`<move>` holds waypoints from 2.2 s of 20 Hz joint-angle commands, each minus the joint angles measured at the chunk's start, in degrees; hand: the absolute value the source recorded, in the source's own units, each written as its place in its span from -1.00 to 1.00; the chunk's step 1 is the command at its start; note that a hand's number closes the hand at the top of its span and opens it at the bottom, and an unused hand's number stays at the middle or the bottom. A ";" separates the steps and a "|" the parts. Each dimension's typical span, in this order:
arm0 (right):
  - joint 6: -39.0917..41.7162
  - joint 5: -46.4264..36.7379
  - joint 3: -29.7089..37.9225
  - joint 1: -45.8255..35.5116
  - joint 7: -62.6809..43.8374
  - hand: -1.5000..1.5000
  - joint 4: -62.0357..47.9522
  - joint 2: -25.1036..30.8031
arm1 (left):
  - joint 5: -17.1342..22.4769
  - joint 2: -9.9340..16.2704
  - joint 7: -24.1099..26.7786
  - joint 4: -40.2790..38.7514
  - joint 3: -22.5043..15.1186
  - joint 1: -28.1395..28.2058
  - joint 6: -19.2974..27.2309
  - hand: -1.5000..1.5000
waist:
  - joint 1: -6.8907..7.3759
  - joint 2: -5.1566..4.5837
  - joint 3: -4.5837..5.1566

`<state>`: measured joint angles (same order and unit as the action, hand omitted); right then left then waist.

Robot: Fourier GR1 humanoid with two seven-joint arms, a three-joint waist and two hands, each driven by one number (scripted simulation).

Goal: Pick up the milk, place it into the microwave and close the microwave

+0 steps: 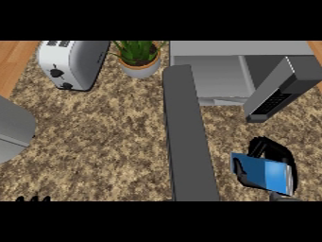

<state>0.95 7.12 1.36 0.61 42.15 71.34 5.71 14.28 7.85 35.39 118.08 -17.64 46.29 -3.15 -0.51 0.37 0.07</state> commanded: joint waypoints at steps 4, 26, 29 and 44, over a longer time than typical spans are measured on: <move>-3.33 0.53 -5.31 4.03 -8.75 1.00 13.53 -5.24 | -0.44 0.44 -0.62 -0.08 -0.86 -0.04 0.55 -1.00 | 0.57 -0.25 -0.05; -19.66 -4.12 2.54 -31.62 -4.01 1.00 -31.59 -5.68 | 6.03 3.89 0.79 -3.58 6.82 -2.69 -3.78 -1.00 | 1.86 -0.75 -0.14; -21.12 -4.22 5.38 -39.71 -4.45 1.00 -40.02 -5.02 | 2.54 2.61 6.00 -5.58 3.01 1.91 -5.13 -1.00 | 3.17 -0.97 -0.16; -28.63 -9.94 7.34 -49.95 1.74 1.00 -60.26 2.51 | 5.77 4.34 -0.72 -2.50 6.13 -3.39 -4.38 -1.00 | 5.68 -2.68 -0.34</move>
<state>-26.63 -1.33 9.03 -47.16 43.28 14.37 6.42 19.17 12.06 36.62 114.88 -11.82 44.29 -7.90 4.56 -1.80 -0.21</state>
